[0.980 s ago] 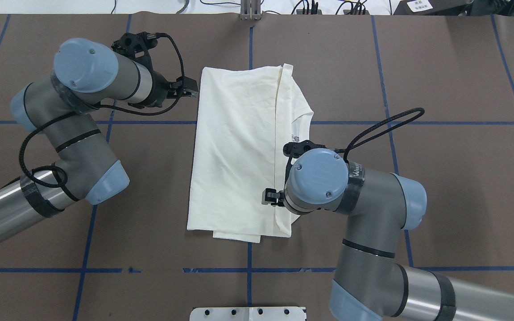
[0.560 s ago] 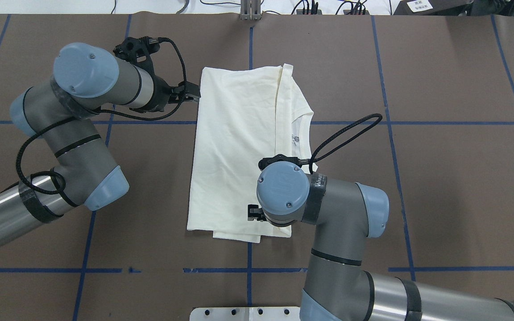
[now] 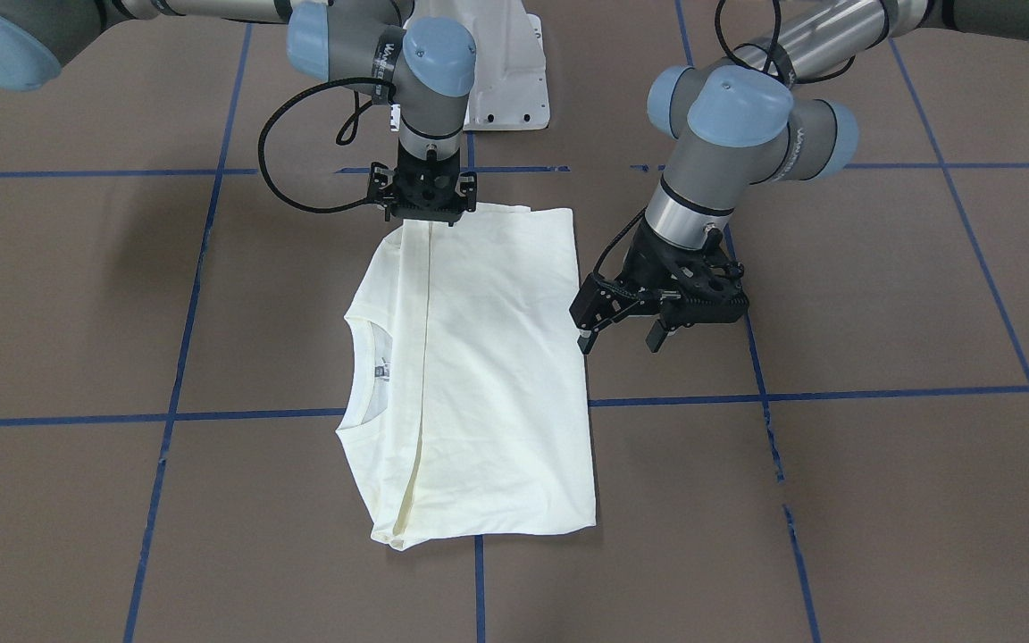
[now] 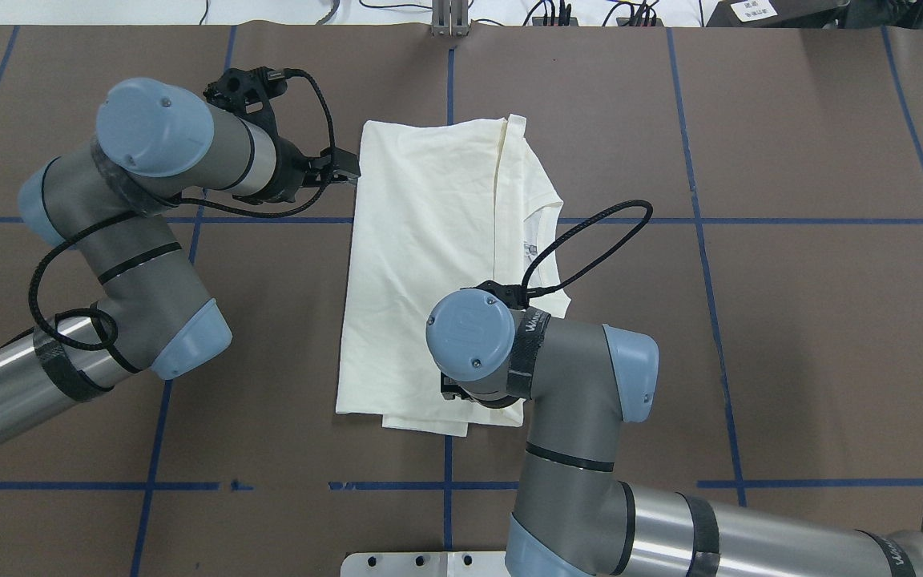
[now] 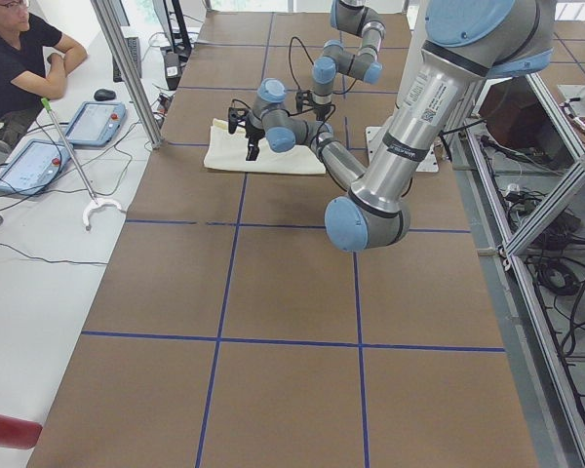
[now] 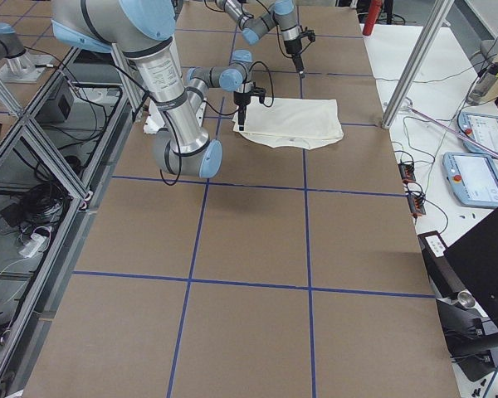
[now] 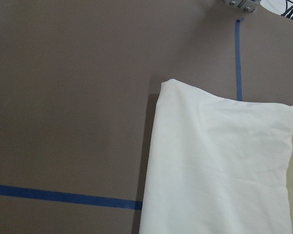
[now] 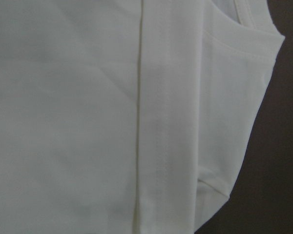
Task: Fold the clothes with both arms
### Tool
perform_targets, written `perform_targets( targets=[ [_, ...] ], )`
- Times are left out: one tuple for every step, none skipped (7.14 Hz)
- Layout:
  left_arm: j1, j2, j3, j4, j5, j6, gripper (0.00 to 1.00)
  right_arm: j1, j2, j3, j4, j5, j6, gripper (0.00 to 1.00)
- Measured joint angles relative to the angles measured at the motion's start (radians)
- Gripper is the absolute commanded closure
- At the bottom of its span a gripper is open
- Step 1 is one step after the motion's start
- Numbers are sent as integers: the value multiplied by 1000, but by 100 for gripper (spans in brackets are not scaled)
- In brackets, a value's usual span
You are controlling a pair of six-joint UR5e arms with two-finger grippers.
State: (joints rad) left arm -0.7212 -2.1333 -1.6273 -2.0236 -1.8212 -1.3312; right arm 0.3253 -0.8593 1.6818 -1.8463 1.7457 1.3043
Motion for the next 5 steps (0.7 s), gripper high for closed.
perform_targets(
  targets=[
    [1,1,1,-1,-1,0,0,-1,3,-8,-20,0,-5,0],
    [3,1,2,-1,-1,0,0,-2,5,-22,-29,0,-8,0],
    [6,1,2,-2,0,0,0,-4,5,-32,-32,2,-10,0],
    [8,1,2,-2,0,0,0,-6,5,-37,-34,6,-11,0],
    [9,1,2,-2,-1,-1,0,-7,4,-38,-39,11,-11,0]
  ],
)
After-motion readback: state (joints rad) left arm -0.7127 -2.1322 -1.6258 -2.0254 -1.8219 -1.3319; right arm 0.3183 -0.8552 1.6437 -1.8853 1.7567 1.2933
